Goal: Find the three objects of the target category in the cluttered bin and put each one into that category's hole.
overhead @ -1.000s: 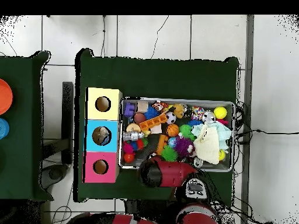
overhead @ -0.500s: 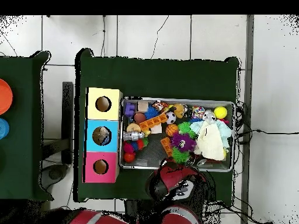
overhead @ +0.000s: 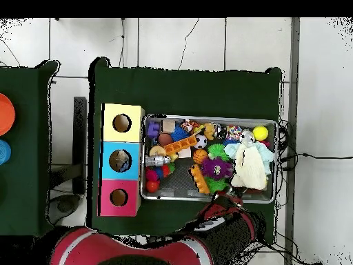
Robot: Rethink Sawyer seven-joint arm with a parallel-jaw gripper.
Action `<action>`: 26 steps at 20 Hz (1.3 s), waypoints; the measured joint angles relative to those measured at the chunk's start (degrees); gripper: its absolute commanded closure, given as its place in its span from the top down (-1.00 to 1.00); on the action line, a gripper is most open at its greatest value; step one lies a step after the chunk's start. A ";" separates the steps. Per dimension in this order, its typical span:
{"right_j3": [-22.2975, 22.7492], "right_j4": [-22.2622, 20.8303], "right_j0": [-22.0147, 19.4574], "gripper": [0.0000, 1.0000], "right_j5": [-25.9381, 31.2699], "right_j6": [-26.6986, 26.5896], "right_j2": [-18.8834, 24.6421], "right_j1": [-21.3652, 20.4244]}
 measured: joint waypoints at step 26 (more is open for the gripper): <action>9.27 11.62 -14.42 1.00 -42.99 0.00 -18.16 22.54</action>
